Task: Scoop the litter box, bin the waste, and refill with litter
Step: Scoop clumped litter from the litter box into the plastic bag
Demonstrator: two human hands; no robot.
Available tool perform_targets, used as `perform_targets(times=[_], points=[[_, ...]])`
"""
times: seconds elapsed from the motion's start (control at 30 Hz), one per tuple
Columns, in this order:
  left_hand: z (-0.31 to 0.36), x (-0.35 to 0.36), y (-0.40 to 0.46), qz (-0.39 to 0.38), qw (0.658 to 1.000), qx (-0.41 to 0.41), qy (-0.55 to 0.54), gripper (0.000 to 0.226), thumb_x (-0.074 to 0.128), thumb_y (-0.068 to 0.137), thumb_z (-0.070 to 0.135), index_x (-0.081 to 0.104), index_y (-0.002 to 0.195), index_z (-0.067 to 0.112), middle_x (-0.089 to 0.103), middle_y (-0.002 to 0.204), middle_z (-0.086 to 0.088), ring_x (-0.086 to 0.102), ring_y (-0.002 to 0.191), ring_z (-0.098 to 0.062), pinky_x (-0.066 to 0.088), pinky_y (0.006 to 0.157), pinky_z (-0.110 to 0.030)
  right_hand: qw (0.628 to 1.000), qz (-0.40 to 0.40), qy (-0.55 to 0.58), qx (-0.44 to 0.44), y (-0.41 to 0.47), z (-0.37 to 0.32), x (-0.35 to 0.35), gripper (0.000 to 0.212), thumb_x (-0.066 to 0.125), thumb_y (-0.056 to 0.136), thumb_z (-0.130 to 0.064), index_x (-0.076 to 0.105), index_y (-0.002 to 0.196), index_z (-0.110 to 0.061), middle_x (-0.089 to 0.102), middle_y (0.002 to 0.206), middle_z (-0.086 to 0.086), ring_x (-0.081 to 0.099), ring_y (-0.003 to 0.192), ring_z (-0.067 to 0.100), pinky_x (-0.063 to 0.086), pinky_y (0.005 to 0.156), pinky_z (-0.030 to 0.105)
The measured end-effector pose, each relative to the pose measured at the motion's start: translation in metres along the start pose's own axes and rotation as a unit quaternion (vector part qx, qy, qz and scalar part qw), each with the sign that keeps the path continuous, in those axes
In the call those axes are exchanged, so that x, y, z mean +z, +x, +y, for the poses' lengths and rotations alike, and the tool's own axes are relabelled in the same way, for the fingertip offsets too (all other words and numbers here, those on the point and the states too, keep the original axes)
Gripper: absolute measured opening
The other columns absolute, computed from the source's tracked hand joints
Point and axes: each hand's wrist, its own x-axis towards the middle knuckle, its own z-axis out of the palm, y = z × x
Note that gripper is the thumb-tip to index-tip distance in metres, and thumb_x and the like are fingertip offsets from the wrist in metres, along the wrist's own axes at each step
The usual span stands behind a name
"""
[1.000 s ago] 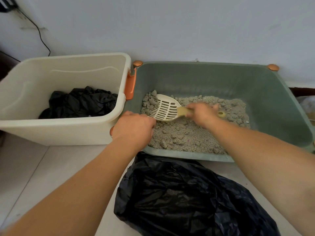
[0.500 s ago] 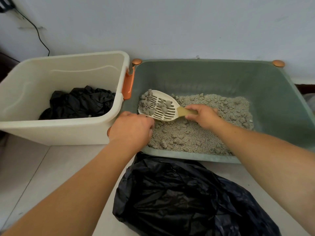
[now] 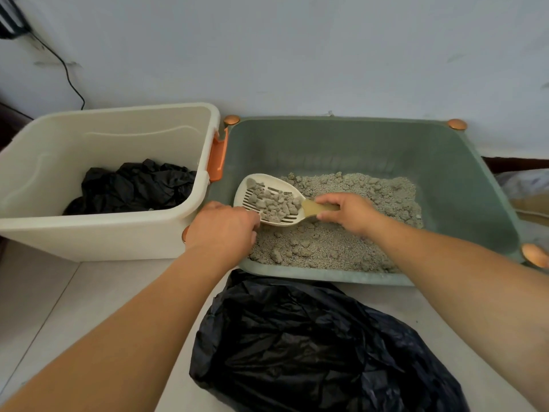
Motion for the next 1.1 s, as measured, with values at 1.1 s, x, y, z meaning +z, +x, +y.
perform_targets(times=[1.1], points=[[0.0, 0.001, 0.002, 0.011, 0.999, 0.027, 0.015, 0.024, 0.043, 0.093, 0.035, 0.06, 0.109, 0.034, 0.064, 0.106, 0.006, 0.053, 0.103, -0.028, 0.048, 0.09, -0.036, 0.943, 0.106, -0.315, 0.026, -0.002, -0.012, -0.045, 0.038, 0.057, 0.09, -0.042, 0.052, 0.127, -0.044, 0.056, 0.132, -0.006, 0.046, 0.112, 0.022, 0.028, 0.094, 0.038]])
